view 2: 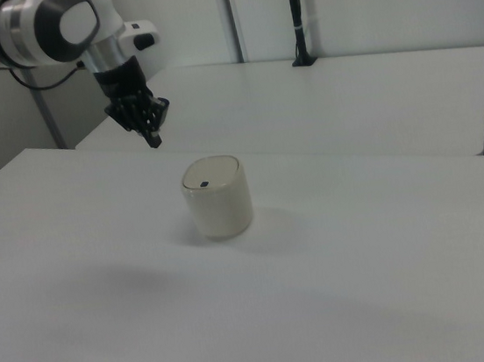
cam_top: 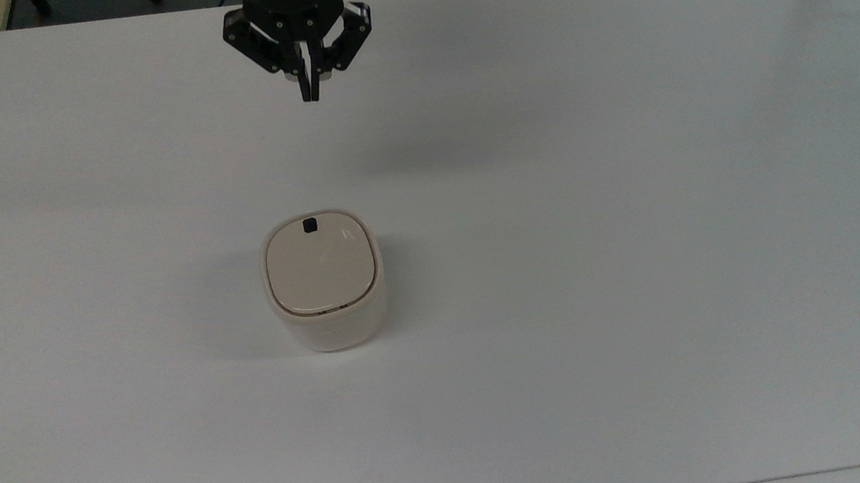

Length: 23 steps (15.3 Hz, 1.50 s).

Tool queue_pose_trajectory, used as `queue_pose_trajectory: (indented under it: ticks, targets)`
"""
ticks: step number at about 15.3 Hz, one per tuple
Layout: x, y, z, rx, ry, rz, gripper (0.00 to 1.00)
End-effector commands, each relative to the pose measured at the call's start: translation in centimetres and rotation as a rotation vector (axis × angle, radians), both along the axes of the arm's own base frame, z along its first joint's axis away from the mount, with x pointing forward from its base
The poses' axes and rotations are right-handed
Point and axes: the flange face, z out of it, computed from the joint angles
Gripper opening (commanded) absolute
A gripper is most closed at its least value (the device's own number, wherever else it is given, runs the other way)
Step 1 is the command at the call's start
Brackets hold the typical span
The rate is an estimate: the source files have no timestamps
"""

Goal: Open the trash bin
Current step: 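Lower the gripper onto the dark button on the bin lid and press it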

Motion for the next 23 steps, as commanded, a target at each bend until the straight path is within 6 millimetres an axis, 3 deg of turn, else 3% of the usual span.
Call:
queue_pose_trajectory:
  ticks: [1,10,14,18,23]
  targets:
    - [2.2,-0.4,-2.8,0.008,-0.050,0.010,0.07]
    - [6.5,-0.2,-10.2,0.021,-0.096,0.007,0.07]
    - [6.5,-0.5,-11.3,0.021,-0.078,0.002,0.07]
    - [6.9,-1.1,-13.8,0.014,-0.041,-0.002,0.07]
    - [7.0,-1.3,-14.5,0.009,-0.025,-0.005,0.07]
